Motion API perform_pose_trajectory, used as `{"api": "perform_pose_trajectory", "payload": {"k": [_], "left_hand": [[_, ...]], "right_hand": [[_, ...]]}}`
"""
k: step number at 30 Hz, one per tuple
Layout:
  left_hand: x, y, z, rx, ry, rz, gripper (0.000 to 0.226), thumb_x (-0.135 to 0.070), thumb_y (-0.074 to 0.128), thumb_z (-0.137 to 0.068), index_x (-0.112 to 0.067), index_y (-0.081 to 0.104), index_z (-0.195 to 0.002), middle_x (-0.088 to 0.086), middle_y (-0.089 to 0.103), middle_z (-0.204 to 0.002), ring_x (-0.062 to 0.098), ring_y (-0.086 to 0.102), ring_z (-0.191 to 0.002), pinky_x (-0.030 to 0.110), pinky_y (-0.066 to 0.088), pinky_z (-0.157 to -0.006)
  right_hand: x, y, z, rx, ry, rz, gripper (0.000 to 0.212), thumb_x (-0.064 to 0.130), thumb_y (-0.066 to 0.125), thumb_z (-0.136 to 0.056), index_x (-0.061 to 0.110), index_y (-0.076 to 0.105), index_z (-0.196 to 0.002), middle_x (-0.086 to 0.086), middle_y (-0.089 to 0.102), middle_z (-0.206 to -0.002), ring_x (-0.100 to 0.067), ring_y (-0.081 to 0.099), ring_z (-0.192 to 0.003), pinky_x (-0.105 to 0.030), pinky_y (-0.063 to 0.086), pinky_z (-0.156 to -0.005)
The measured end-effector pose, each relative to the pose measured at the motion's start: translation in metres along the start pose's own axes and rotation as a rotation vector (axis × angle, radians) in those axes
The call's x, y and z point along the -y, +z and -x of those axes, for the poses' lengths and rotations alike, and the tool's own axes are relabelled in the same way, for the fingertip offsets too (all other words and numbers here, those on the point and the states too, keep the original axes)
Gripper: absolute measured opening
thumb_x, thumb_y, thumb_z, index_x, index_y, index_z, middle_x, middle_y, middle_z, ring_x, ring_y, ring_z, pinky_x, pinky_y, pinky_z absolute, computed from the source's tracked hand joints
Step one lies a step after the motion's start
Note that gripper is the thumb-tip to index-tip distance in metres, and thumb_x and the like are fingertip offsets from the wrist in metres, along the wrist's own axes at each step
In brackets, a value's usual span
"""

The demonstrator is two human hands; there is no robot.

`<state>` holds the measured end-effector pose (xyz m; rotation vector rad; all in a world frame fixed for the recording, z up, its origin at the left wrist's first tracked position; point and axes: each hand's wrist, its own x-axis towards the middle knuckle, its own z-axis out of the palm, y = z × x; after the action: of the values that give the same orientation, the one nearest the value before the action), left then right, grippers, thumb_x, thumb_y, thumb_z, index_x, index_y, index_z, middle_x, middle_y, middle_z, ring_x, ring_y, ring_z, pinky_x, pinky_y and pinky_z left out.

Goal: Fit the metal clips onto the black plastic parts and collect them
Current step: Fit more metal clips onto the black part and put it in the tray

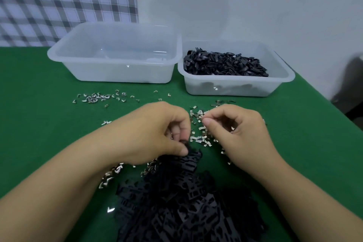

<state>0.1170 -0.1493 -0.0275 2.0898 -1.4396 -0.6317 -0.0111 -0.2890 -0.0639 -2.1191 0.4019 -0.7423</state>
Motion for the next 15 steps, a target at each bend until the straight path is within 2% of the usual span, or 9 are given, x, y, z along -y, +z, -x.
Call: {"api": "perform_pose_trajectory", "payload": {"k": [4, 7, 12, 15], "left_hand": [[0.0, -0.004, -0.002, -0.195, -0.113, 0.596, 0.017, -0.005, 0.069, -0.082, -0.019, 0.068, -0.09, 0.0, 0.062, -0.059, 0.009, 0.062, -0.05, 0.018, 0.05, -0.049], [0.001, -0.001, -0.006, -0.244, -0.217, 0.936, 0.011, 0.002, 0.063, -0.084, -0.008, 0.064, -0.085, 0.005, 0.059, -0.058, 0.013, 0.067, -0.052, 0.018, 0.053, -0.047], [0.004, 0.004, -0.012, -0.282, -0.225, 1.133, 0.011, 0.006, 0.059, -0.085, -0.005, 0.057, -0.084, 0.005, 0.063, -0.055, 0.019, 0.071, -0.056, 0.019, 0.056, -0.049], [0.006, 0.008, -0.013, -0.303, -0.211, 1.183, 0.012, 0.006, 0.061, -0.083, -0.006, 0.057, -0.084, 0.007, 0.065, -0.059, 0.022, 0.072, -0.061, 0.02, 0.056, -0.051]], "right_hand": [[0.0, 0.001, -0.002, -0.044, 0.019, -0.111, 0.02, 0.007, 0.069, -0.079, 0.025, 0.068, -0.071, 0.003, 0.066, -0.069, -0.014, 0.054, -0.058, -0.015, 0.043, -0.054], [-0.001, -0.002, -0.005, -0.063, 0.069, -0.238, 0.02, 0.004, 0.063, -0.084, 0.022, 0.07, -0.079, 0.002, 0.069, -0.071, -0.005, 0.057, -0.058, -0.014, 0.046, -0.058], [0.003, -0.01, -0.014, 0.014, 0.107, -0.355, 0.022, 0.0, 0.05, -0.091, 0.012, 0.068, -0.095, -0.007, 0.071, -0.078, -0.013, 0.063, -0.064, -0.02, 0.05, -0.062], [0.006, -0.013, -0.023, 0.143, 0.172, -0.316, 0.018, 0.013, 0.064, -0.083, 0.02, 0.067, -0.1, -0.006, 0.072, -0.081, -0.018, 0.065, -0.069, -0.025, 0.055, -0.066]]}}
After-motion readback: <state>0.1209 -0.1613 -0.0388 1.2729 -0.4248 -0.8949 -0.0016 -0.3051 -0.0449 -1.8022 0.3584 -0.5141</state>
